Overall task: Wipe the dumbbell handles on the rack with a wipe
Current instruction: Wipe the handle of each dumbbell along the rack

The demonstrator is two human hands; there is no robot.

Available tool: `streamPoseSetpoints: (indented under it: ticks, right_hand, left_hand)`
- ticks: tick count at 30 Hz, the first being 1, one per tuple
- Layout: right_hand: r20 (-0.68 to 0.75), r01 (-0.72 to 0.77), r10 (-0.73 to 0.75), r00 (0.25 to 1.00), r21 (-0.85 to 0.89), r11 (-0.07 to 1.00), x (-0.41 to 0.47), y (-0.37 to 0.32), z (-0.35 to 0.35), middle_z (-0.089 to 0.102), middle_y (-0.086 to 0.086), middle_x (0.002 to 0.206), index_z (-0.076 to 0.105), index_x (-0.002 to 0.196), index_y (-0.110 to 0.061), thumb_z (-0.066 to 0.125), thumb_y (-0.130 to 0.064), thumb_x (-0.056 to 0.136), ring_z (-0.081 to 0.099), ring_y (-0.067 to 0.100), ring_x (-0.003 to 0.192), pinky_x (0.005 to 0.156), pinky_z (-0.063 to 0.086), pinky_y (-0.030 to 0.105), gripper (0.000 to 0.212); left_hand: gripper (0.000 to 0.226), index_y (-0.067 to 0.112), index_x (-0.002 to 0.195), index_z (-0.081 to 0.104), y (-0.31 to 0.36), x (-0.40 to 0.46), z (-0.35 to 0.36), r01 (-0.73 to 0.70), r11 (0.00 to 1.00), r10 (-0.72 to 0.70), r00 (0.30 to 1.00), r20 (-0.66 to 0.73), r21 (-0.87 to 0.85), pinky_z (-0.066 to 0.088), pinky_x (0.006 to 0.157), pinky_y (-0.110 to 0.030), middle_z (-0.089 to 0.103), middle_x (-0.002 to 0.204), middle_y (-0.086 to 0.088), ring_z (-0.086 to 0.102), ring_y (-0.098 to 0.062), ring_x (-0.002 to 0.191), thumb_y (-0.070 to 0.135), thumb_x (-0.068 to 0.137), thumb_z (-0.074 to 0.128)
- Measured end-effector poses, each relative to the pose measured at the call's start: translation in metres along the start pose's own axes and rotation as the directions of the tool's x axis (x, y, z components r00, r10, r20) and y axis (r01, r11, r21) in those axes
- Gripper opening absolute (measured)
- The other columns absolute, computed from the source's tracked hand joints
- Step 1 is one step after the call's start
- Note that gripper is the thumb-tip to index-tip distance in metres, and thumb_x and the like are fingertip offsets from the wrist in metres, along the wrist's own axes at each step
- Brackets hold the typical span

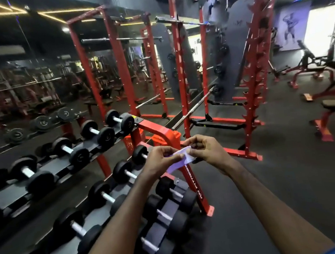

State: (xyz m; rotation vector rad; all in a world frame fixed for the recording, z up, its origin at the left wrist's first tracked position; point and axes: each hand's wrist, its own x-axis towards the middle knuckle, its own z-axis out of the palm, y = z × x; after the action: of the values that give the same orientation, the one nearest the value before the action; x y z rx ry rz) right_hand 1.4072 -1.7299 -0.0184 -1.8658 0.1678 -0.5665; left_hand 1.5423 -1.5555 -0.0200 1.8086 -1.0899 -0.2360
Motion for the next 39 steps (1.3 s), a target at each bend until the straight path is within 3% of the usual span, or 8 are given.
streamPoseSetpoints:
  ticks: [4, 11, 16, 21, 25, 31, 35, 39]
  right_hand:
    - [0.012, -0.021, 0.020, 1.000, 0.059, 0.998, 0.102, 0.042, -0.042, 0.073, 0.025, 0.104, 0.071, 0.116, -0.011, 0.075, -0.004, 0.092, 0.071, 0.025, 0.086, 0.076, 0.059, 0.044, 0.025]
    - [-0.011, -0.097, 0.100, 0.995, 0.140, 0.985, 0.239, 0.096, -0.085, 0.076, 0.015, 0.087, 0.077, 0.100, -0.001, 0.081, -0.019, 0.090, 0.069, 0.022, 0.074, 0.064, 0.059, 0.031, 0.021]
    - [-0.016, -0.122, 0.125, 0.992, 0.141, 0.982, 0.352, 0.145, -0.115, 0.074, 0.007, 0.076, 0.079, 0.098, 0.000, 0.081, -0.008, 0.088, 0.062, 0.012, 0.061, 0.057, 0.051, 0.023, 0.013]
    - [0.080, -0.036, 0.039, 0.996, -0.031, 0.999, 0.478, 0.204, -0.129, 0.072, 0.008, 0.075, 0.082, 0.092, -0.011, 0.086, -0.025, 0.086, 0.059, 0.011, 0.065, 0.058, 0.048, 0.028, 0.016]
    - [0.091, -0.083, 0.078, 0.993, 0.057, 0.995, 0.583, 0.233, -0.141, 0.073, 0.001, 0.074, 0.082, 0.097, -0.004, 0.080, -0.019, 0.091, 0.059, 0.003, 0.061, 0.058, 0.046, 0.024, 0.016]
    - [0.155, -0.209, 0.171, 0.973, 0.279, 0.937, 0.723, 0.281, -0.161, 0.073, 0.027, 0.095, 0.078, 0.109, -0.001, 0.070, -0.037, 0.098, 0.066, 0.022, 0.071, 0.060, 0.054, 0.030, 0.039]
    - [0.201, -0.199, 0.145, 0.969, 0.285, 0.938, 0.805, 0.314, -0.161, 0.075, 0.011, 0.097, 0.075, 0.112, -0.008, 0.077, -0.031, 0.093, 0.068, 0.023, 0.082, 0.066, 0.058, 0.035, 0.029]
    - [0.294, -0.275, 0.180, 0.939, 0.328, 0.904, 0.881, 0.349, -0.153, 0.073, 0.015, 0.094, 0.069, 0.111, 0.001, 0.080, -0.009, 0.089, 0.069, 0.026, 0.082, 0.068, 0.058, 0.038, 0.027]
  left_hand:
    - [0.016, 0.010, 0.089, 0.084, -0.020, 0.108, 0.005, 0.060, 0.995, -0.061, 0.998, -0.016, -0.078, 0.044, 0.061, -0.019, 0.076, 0.073, 0.007, 0.062, -0.001, 0.065, 0.024, 0.086, 0.090]
    - [0.017, -0.003, 0.102, 0.081, -0.059, 0.256, 0.018, 0.110, 0.975, -0.107, 0.994, 0.026, -0.191, 0.041, 0.056, -0.009, 0.072, 0.067, 0.014, 0.057, 0.008, 0.058, 0.013, 0.097, 0.077]
    - [0.033, 0.016, 0.104, 0.085, -0.127, 0.374, 0.016, 0.177, 0.969, -0.156, 0.980, 0.126, -0.172, 0.048, 0.072, -0.033, 0.077, 0.090, -0.010, 0.063, -0.019, 0.080, 0.045, 0.088, 0.082]
    - [0.014, 0.017, 0.095, 0.086, -0.192, 0.494, 0.008, 0.131, 0.984, -0.119, 0.988, 0.100, -0.122, 0.050, 0.079, -0.029, 0.082, 0.097, -0.011, 0.068, -0.009, 0.084, 0.030, 0.091, 0.085]
    - [0.034, 0.011, 0.099, 0.085, -0.232, 0.591, -0.005, 0.125, 0.978, -0.113, 0.990, 0.082, -0.169, 0.051, 0.081, -0.032, 0.081, 0.099, -0.015, 0.067, -0.015, 0.089, 0.042, 0.085, 0.086]
    - [0.002, 0.025, 0.088, 0.087, -0.271, 0.719, -0.034, 0.148, 0.976, -0.138, 0.988, 0.072, -0.160, 0.053, 0.080, -0.028, 0.080, 0.092, -0.006, 0.067, -0.013, 0.088, 0.025, 0.089, 0.085]
    - [0.010, 0.022, 0.086, 0.083, -0.305, 0.792, -0.038, 0.165, 0.978, -0.171, 0.985, -0.037, -0.131, 0.050, 0.072, -0.021, 0.077, 0.081, 0.008, 0.064, -0.003, 0.077, 0.018, 0.094, 0.081]
    - [0.011, 0.012, 0.089, 0.076, -0.351, 0.855, -0.031, 0.183, 0.971, -0.214, 0.950, -0.228, -0.151, 0.047, 0.068, -0.013, 0.073, 0.071, 0.017, 0.061, 0.008, 0.069, 0.006, 0.098, 0.074]
